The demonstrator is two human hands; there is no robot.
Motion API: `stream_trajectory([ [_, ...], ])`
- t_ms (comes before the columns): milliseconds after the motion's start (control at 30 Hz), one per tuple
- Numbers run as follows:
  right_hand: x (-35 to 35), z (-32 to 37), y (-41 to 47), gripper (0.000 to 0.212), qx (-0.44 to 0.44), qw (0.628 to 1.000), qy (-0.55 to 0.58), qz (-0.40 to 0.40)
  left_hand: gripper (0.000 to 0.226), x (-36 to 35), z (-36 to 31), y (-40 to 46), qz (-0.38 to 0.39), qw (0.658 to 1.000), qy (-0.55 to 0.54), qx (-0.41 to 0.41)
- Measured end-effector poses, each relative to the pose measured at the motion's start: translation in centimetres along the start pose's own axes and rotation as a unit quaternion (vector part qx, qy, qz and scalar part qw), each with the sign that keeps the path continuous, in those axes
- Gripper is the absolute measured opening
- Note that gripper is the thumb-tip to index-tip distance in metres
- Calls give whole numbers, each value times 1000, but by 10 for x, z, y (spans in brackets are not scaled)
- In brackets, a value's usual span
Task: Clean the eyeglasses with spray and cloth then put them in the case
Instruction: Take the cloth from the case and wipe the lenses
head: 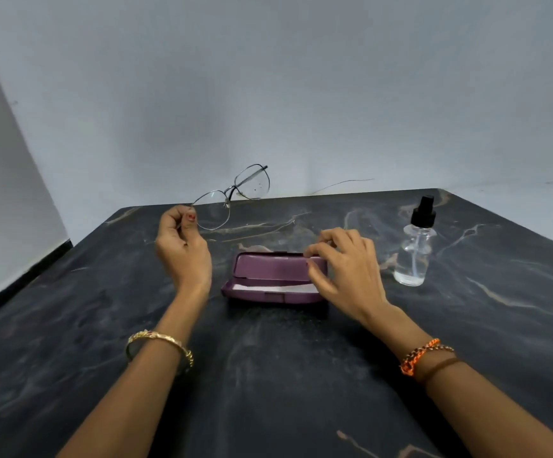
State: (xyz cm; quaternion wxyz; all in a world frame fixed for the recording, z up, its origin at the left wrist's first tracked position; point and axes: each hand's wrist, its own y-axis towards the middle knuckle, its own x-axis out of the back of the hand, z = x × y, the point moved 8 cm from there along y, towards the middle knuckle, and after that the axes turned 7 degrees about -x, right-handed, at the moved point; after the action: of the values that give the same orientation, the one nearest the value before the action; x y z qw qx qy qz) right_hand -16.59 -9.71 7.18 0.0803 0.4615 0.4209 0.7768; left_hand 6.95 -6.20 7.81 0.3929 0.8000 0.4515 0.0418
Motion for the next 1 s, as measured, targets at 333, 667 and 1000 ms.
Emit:
stream_trajectory([
  [333, -27, -11, 28, 19, -51, 955, 12, 292, 9, -1, 12, -5, 14, 1000, 13, -1],
  [667, -41, -5, 11, 18, -47, 937, -48, 343, 7, -6, 10, -13, 48, 999, 8, -8],
  [1000, -42, 1, 7, 12, -64, 933, -92, 341, 8, -14, -3, -21, 90, 995, 18, -27],
])
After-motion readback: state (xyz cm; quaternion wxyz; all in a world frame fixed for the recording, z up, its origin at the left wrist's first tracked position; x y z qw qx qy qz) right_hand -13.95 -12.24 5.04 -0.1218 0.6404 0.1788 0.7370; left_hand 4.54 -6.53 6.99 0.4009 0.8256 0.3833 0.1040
